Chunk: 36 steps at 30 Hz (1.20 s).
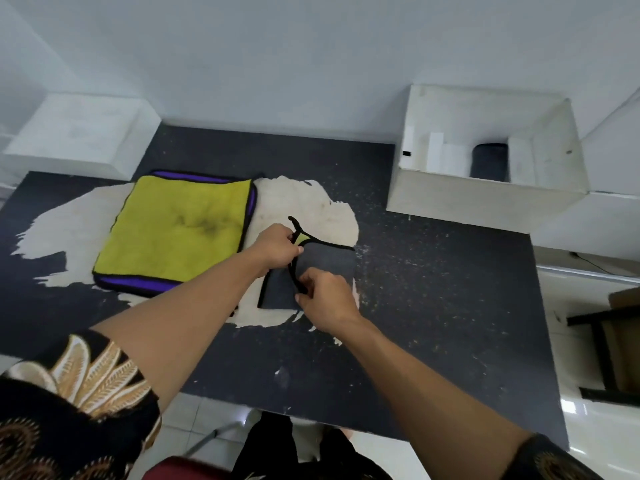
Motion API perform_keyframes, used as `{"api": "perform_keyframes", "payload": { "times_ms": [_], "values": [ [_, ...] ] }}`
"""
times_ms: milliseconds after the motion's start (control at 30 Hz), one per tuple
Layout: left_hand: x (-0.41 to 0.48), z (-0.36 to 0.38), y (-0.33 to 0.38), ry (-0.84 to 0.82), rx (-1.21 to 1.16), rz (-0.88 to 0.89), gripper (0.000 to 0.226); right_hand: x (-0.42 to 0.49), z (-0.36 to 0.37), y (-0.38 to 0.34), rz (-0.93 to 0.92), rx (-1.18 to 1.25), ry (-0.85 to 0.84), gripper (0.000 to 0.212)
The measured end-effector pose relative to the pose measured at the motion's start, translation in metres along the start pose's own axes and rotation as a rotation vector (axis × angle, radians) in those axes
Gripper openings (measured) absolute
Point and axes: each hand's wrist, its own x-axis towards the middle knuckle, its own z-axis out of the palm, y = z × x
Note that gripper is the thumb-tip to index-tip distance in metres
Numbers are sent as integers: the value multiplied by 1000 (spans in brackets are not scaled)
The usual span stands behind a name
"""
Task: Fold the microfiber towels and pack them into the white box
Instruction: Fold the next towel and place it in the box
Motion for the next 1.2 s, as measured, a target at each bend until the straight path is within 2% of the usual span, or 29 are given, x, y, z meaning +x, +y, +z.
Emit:
{"api": "perform_keyframes", "payload": {
  "times_ms": [233,400,533,700,767,900,967,1033,1200],
  "values": [
    [3,-12,-39,46,5,-6,21,13,41,-21,-13,-54,-17,34],
    [7,-8,-54,59,-8,-15,13,17,56,-23,17,-61,-52,36],
    [5,-7,-55,67,-28,6,26,17,59,-22,10,-108,-130,46],
    [-2,-13,-47,59,88,34,57,15,51,-22,-40,-133,-208,49],
    [-7,-15,-48,20,178,-4,71,10,43,-19,-32,-88,-130,42],
    [-18,-10,-57,-40,248,-33,72,4,17,-1,184,-84,296,22],
    [-22,-9,-62,-24,237,-25,68,3,6,10,320,-117,341,30],
    [-26,-8,-64,-19,226,-44,66,3,0,16,402,-132,239,46],
    [-38,-3,-61,-3,262,-93,79,-1,-6,23,368,-124,75,75]
  ]
}}
